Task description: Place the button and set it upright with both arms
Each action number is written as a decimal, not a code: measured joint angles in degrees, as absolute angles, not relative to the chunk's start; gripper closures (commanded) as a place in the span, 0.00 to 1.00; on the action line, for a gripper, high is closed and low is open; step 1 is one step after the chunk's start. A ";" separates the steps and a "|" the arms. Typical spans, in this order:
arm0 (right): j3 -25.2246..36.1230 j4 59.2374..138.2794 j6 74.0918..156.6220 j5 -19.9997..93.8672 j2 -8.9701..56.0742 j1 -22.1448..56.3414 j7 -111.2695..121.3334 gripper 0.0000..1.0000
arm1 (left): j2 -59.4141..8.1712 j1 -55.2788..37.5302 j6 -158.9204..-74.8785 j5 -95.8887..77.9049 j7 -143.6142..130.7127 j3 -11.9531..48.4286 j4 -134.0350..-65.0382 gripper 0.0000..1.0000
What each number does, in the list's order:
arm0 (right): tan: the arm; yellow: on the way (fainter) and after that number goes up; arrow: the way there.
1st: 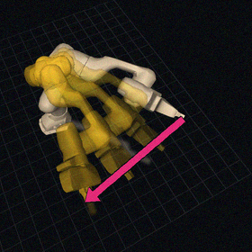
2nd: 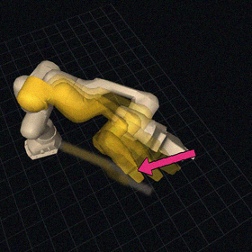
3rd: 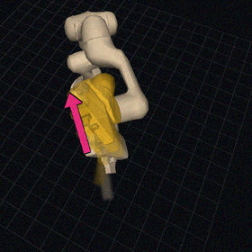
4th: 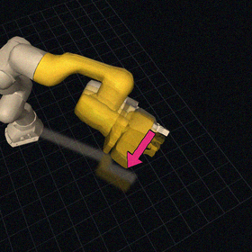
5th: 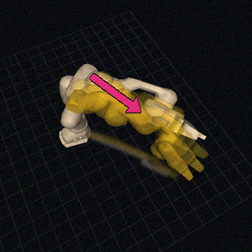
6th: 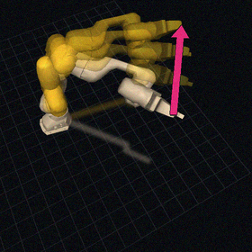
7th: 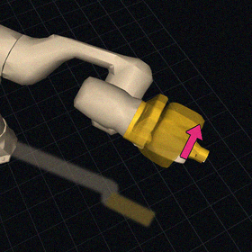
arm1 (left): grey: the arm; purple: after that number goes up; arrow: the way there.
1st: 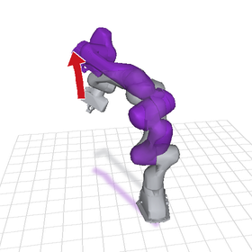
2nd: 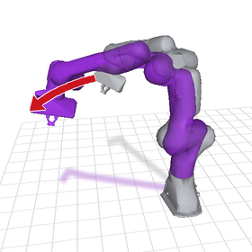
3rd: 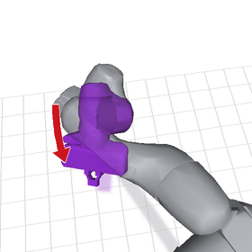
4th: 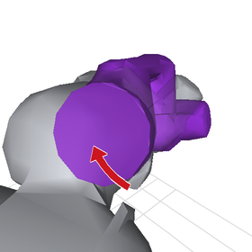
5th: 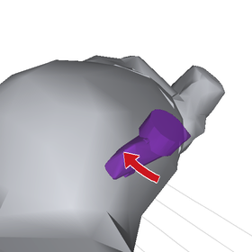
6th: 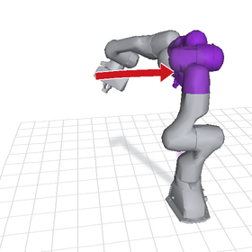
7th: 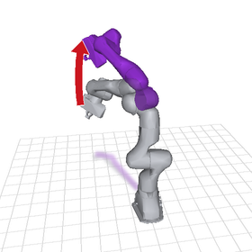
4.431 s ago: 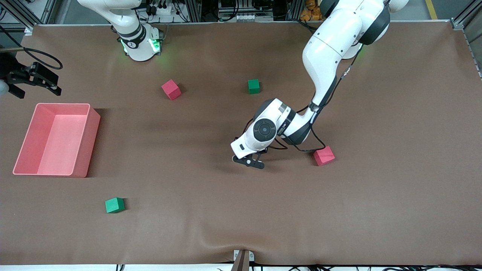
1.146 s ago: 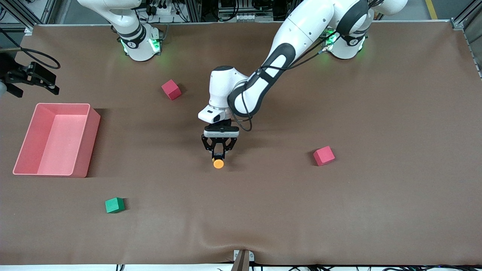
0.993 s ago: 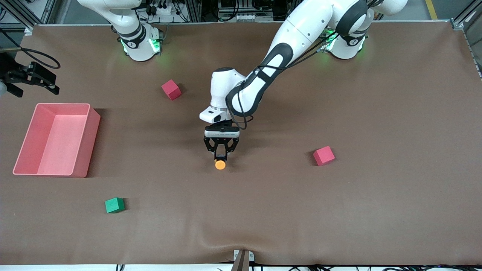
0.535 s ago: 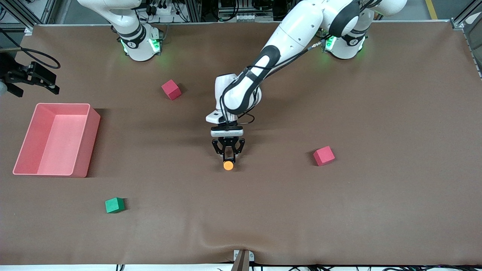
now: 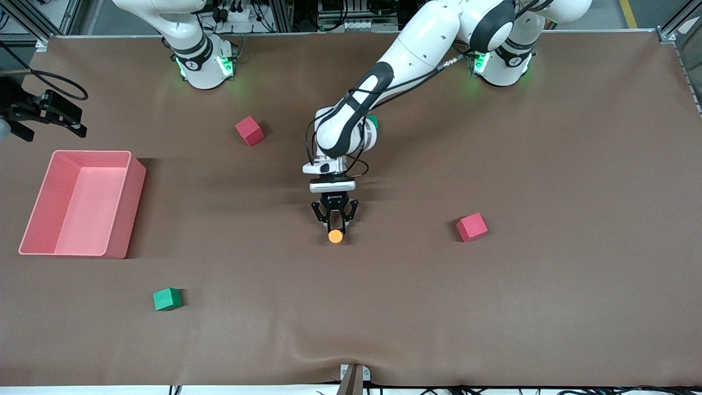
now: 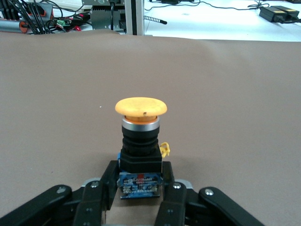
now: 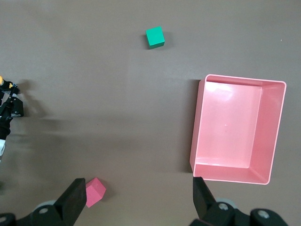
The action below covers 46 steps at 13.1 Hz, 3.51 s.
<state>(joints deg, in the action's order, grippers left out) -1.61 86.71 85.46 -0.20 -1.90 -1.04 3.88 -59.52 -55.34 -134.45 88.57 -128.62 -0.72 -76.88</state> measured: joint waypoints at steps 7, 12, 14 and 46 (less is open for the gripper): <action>-1.46 86.71 85.46 -0.20 -1.90 -1.24 3.88 0.00 | -59.74 -55.70 -133.62 88.68 -131.02 -0.80 -76.88 0.47; -1.45 86.71 85.46 -0.20 -1.90 -1.27 3.88 0.00 | -60.31 -55.88 -133.52 88.69 -131.28 -0.51 -77.10 0.30; -1.45 86.71 85.46 -0.20 -1.90 -1.27 3.88 0.00 | -60.32 -55.92 -133.53 88.69 -131.32 -0.45 -77.09 0.02; -1.35 86.87 85.45 -0.20 -1.90 -1.63 3.88 0.00 | -8.75 -6.55 -85.90 3.23 -22.81 7.85 -73.17 0.00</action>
